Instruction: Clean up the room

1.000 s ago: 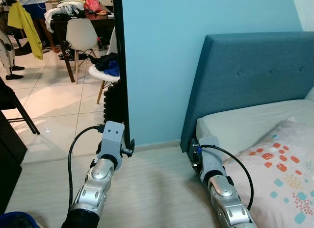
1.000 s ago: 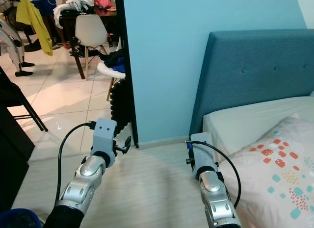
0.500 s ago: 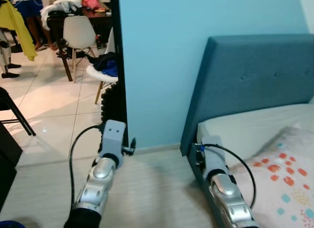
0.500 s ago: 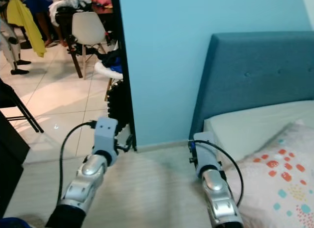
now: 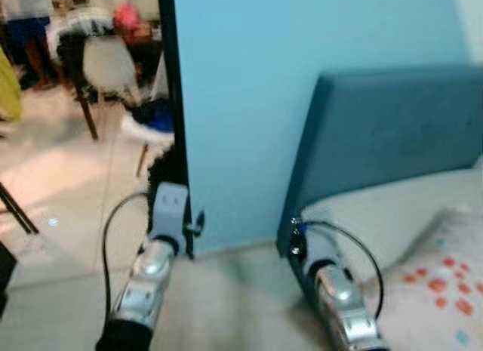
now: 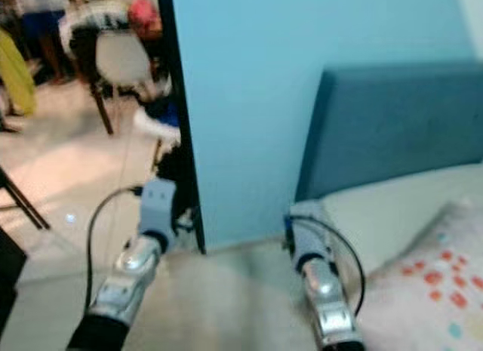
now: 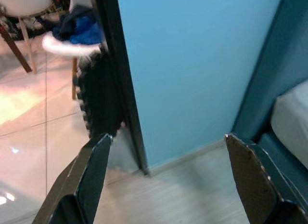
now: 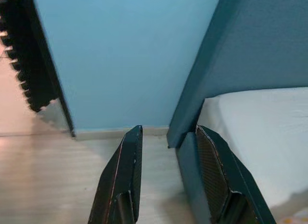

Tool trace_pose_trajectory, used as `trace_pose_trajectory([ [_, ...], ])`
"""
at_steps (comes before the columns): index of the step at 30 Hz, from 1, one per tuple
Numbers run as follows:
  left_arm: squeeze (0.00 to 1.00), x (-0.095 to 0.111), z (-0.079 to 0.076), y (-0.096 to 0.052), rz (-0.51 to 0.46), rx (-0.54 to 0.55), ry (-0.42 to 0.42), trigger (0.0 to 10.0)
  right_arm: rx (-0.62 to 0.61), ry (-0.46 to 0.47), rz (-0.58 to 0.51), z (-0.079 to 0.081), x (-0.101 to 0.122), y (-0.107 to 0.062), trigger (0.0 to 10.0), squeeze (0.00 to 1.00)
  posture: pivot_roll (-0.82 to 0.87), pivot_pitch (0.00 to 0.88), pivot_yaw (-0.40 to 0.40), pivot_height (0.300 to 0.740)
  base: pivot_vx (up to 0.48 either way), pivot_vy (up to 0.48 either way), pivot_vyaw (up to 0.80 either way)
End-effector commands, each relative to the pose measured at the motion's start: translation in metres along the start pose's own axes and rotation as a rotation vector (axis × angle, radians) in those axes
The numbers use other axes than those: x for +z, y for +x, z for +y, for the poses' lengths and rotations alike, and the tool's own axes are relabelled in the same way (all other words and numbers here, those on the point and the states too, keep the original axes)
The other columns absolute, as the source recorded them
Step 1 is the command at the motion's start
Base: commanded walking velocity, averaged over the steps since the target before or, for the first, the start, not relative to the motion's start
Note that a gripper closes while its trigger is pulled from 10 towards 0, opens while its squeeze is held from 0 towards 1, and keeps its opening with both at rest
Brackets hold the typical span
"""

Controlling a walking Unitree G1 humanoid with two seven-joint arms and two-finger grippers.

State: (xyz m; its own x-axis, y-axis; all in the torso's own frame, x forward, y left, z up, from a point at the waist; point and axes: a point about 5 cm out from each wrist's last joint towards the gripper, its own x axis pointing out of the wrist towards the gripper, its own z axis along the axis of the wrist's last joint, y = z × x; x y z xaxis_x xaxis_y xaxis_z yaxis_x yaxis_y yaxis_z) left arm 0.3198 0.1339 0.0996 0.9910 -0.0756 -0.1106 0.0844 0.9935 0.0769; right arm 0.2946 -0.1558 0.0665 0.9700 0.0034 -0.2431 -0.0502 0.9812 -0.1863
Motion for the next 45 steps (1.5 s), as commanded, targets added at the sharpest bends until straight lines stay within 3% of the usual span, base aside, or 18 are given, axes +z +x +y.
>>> trace_pose_trajectory([
  [1, 0.00, -0.003, -0.005, 0.000, 0.013, -0.023, -0.004, 10.0, -0.023, -0.005, 0.005, -0.007, -0.002, 0.000, 10.0, 0.00, -0.02, 0.000, -0.025, 0.740, 0.345, 0.000, 0.00],
  [20, 0.00, 0.000, -0.011, 0.005, 0.007, -0.057, 0.008, 10.0, -0.067, 0.001, 0.000, -0.013, -0.003, -0.002, 10.0, 0.00, -0.03, 0.000, -0.009, 0.740, 0.339, 0.000, 0.00],
  [27, 0.00, -0.001, -0.014, 0.003, 0.002, -0.070, 0.019, 10.0, -0.103, 0.028, 0.024, -0.016, -0.006, -0.002, 10.0, 0.00, -0.03, 0.000, -0.014, 0.740, 0.000, 0.000, 0.00],
  [45, 0.00, -0.004, -0.007, 0.001, -0.018, -0.055, 0.051, 10.0, -0.164, 0.058, 0.032, -0.026, -0.009, -0.003, 10.0, 0.00, -0.03, 0.000, -0.012, 0.740, 0.000, 0.000, -0.79],
])
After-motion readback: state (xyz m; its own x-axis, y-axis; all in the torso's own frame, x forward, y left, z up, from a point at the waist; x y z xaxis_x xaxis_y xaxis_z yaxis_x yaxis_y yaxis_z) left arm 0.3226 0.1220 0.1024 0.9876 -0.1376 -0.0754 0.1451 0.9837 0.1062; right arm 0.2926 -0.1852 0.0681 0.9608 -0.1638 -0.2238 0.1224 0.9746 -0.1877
